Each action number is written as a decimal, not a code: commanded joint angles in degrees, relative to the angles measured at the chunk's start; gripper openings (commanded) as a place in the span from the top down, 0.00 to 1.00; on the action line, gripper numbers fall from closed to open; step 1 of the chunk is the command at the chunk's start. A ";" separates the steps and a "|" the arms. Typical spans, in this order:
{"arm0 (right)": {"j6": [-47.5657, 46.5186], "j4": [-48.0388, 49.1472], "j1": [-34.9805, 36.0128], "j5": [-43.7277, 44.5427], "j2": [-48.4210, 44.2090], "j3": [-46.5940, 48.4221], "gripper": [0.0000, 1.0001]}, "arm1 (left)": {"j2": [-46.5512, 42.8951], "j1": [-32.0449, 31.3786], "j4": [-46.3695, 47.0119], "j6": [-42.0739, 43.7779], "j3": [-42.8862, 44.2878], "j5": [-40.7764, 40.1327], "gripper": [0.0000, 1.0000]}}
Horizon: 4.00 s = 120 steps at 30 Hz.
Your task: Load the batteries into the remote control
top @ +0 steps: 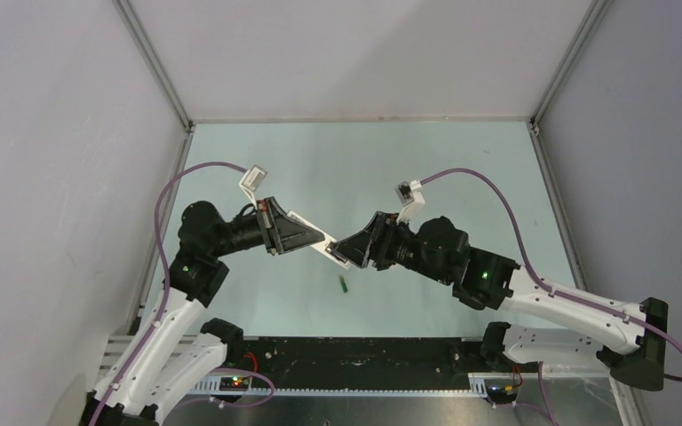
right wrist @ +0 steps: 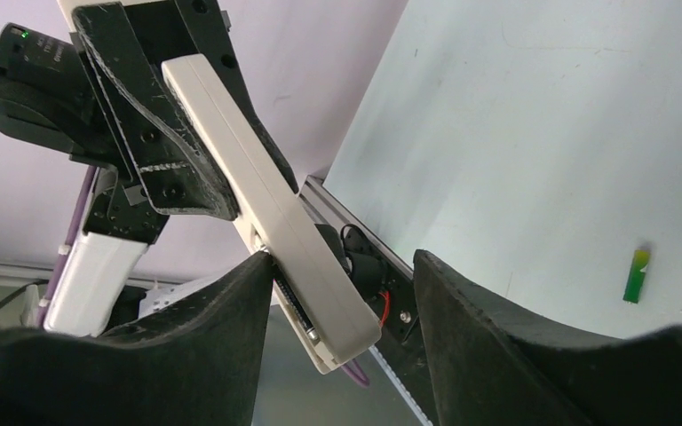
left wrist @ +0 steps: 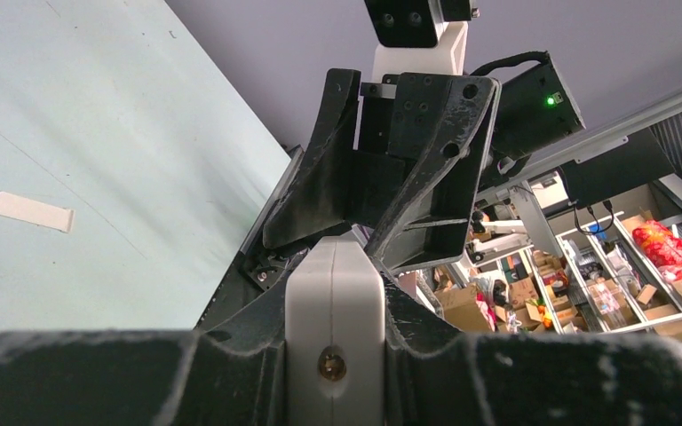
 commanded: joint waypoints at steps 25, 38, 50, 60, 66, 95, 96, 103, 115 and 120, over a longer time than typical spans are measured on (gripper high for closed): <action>-2.35 0.38 -0.84 -0.56 -1.49 0.29 0.39 | 1.73 -0.02 1.22 -1.06 2.33 -0.64 1.00; -3.50 -2.93 -1.24 0.27 -3.35 0.29 0.24 | 1.71 0.05 0.92 0.02 2.01 -0.42 1.00; -7.72 -4.40 -1.51 -1.91 -3.40 0.29 0.50 | 1.11 0.07 0.67 2.09 2.48 -0.14 1.00; -8.53 -4.73 -1.29 -3.78 -1.72 0.29 0.59 | 1.87 0.39 0.11 1.76 3.37 -0.74 1.00; -9.09 -5.25 -1.10 -3.72 -1.23 0.29 0.65 | 1.37 0.59 -0.14 1.39 3.54 -1.63 1.00; -10.36 -7.42 -4.80 -0.23 -11.07 0.29 0.16 | -0.56 1.10 -9.98 12.94 3.49 -3.06 1.00; -10.78 -8.16 -5.03 0.11 -11.98 0.29 0.16 | -0.67 1.10 -10.28 13.86 3.51 -2.71 1.00; -9.77 -21.01 -5.30 8.98 -11.24 -0.54 0.28 | -3.20 1.95 -12.53 17.81 4.35 -1.55 1.00; -11.30 -13.34 -2.42 6.99 8.13 -5.79 0.42 | -4.36 6.87 -17.07 18.17 3.27 -2.19 1.00; -12.92 -5.60 -0.68 1.93 20.47 -5.32 0.39 | -3.58 9.13 -17.57 17.16 2.68 -2.64 1.00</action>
